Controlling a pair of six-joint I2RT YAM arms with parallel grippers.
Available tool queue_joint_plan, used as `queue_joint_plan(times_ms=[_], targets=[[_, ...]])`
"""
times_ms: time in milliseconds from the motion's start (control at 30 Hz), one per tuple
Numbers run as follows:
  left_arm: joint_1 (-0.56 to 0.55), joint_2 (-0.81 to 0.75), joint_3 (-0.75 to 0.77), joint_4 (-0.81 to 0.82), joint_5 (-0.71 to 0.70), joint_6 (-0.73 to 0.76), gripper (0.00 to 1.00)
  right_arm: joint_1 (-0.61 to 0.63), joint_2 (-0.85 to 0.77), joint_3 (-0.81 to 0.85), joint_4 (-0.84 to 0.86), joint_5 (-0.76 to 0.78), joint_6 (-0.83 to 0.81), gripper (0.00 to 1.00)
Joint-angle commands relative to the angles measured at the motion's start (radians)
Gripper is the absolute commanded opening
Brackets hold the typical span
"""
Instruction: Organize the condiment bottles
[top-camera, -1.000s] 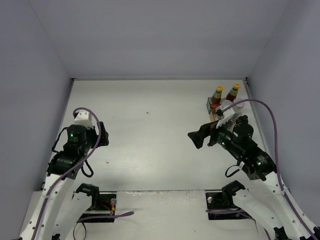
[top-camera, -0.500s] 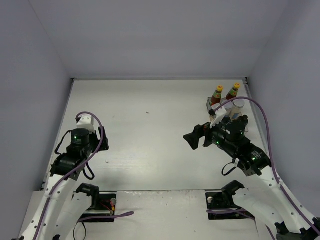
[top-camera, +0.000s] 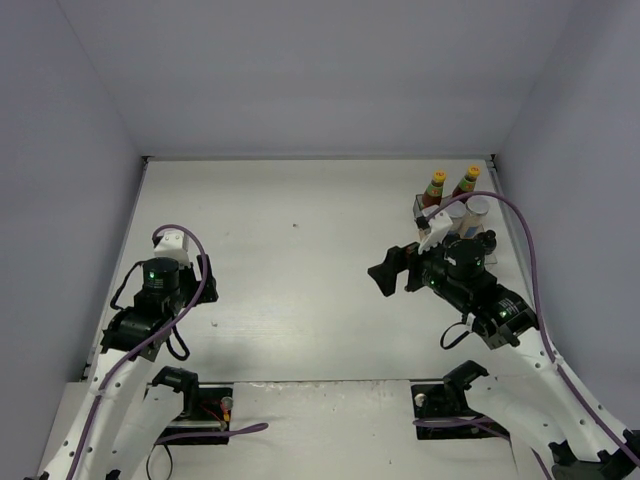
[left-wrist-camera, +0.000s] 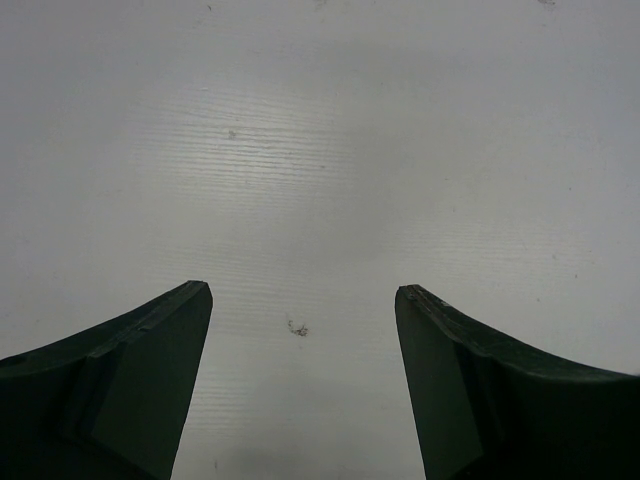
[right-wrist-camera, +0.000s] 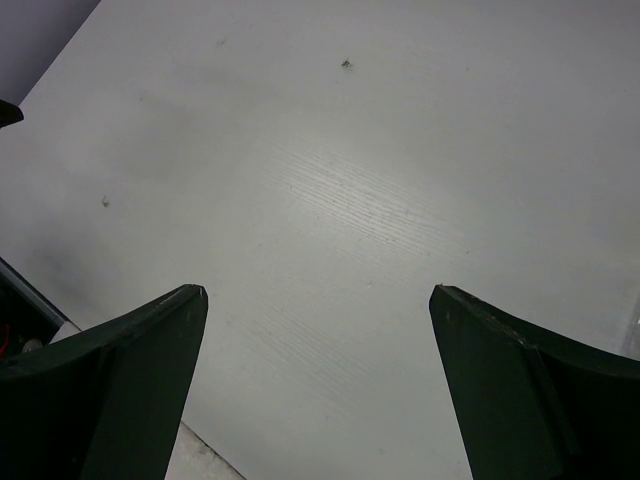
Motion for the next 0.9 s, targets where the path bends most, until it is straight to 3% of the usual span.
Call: queue_joint_plan(times_ms=[0, 333, 867], targets=[[0.004, 0.007, 0.024, 0.027, -0.006, -0.014, 0.74, 0.004, 0.017, 0.016, 0.039, 0.023, 0.006, 1.0], [0.004, 0.016, 0.024, 0.027, 0.002, -0.015, 0.74, 0.004, 0.066, -0.089, 0.166, 0.064, 0.068, 1.0], [0.004, 0.009, 0.025, 0.026, 0.003, -0.015, 0.74, 0.034, 0.184, -0.109, 0.268, 0.097, 0.042, 1.0]])
